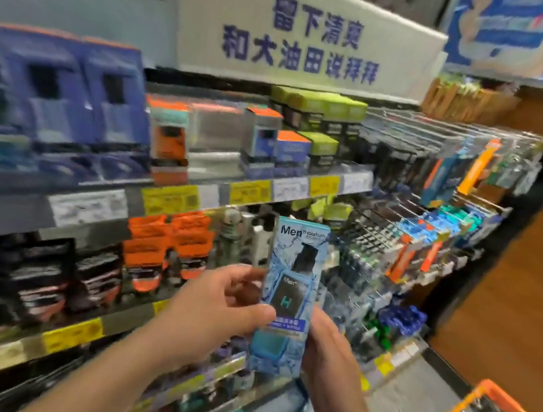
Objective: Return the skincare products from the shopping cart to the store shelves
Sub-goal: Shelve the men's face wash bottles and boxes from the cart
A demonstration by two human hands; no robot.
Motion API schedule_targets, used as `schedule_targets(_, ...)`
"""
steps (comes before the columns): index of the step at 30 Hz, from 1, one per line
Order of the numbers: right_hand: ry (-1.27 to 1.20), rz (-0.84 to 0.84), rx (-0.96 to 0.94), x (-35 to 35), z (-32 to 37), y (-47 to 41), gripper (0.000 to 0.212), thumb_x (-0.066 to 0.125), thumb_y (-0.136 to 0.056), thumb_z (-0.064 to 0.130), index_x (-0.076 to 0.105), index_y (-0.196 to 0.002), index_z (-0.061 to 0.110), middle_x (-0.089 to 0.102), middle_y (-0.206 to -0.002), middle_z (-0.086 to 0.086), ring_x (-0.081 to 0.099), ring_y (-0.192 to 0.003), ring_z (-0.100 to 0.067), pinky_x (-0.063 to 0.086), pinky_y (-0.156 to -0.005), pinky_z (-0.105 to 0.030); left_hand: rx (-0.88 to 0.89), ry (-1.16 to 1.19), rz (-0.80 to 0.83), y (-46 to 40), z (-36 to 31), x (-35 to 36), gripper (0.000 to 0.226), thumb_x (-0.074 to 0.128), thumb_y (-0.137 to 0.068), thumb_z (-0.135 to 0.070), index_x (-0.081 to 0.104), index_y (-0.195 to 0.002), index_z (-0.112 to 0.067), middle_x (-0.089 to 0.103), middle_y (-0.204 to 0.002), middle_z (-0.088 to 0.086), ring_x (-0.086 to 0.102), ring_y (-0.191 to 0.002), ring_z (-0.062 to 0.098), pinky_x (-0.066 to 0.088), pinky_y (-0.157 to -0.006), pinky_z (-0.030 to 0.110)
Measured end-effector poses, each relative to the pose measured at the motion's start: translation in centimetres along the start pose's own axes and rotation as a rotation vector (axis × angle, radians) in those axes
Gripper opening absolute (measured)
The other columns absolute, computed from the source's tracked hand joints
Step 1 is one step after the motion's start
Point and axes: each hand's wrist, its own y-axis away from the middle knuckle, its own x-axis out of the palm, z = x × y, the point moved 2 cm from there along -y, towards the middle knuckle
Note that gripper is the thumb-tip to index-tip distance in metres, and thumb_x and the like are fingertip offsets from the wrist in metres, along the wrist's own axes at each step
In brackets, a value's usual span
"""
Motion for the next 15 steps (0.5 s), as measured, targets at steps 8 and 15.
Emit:
schedule_targets(8, 0.145, 0.316, -0.200, 11.4, 5.4, -2.6, 0.032, 0.066, -0.083, 0.053, 0.076, -0.097, 0.026, 0.069, -0.106, -0.030, 0.066, -0.086, -0.040, 0.057, -0.079, -0.051, -0.008, -0.009, -0.216, 5.8, -0.7, -11.2, 0.039, 0.081, -0.086, -0.015, 0.068, -0.119, -0.031, 0.078, -0.105, -0.008, 0.075, -0.097, 0.012, 0.061, -0.084, 0.032)
schedule_targets(15, 0.302, 0.615, -0.434, 20.7, 10.9, -3.1, 0.033, 0.070, -0.088, 0.046, 0.067, -0.119, 0.037, 0.076, -0.112, 0.003, 0.073, -0.102, -0.015, 0.061, -0.081, -0.036, 0.010, -0.007, -0.386, 11.3, -1.8, -18.2, 0.040, 0.079, -0.088, -0.016, 0.068, -0.121, -0.034, 0.078, -0.107, -0.004, 0.074, -0.099, 0.013, 0.060, -0.092, 0.041)
